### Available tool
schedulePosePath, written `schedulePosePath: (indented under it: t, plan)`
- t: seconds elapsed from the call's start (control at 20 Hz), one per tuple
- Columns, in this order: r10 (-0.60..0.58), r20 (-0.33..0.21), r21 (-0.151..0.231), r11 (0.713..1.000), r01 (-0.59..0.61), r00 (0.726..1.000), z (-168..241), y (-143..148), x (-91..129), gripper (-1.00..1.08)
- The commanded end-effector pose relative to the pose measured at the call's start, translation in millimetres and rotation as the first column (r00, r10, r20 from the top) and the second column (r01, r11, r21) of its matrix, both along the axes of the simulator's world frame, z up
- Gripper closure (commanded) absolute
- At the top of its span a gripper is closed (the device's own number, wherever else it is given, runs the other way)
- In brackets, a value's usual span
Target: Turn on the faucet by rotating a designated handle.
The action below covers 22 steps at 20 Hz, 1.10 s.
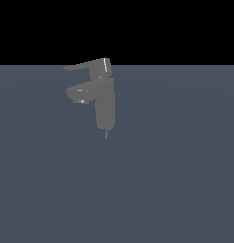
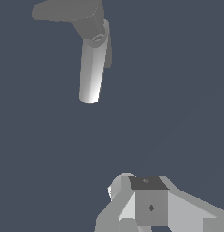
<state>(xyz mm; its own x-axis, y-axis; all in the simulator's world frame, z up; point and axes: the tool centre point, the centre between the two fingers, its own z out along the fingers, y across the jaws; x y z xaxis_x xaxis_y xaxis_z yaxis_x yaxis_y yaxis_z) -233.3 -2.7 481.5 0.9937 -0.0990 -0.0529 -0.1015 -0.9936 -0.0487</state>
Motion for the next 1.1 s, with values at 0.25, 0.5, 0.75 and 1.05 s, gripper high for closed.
schedulePosePath:
  t: [0.25,0.5,0.75,1.05]
  plan:
    - [-0.126,-0.025,0.024,0.992,0.127,0.992,1.9,5.7,30.8,1.08]
    - [-0.241,-0.053,0.035,0.969,0.243,0.969,0.7,11.2,59.3,1.08]
    - [-0.355,-0.083,0.036,0.933,0.359,0.931,-3.4,17.4,88.7,1.08]
    - [-0.486,-0.119,0.024,0.870,0.492,0.866,-12.3,25.9,124.1,1.08]
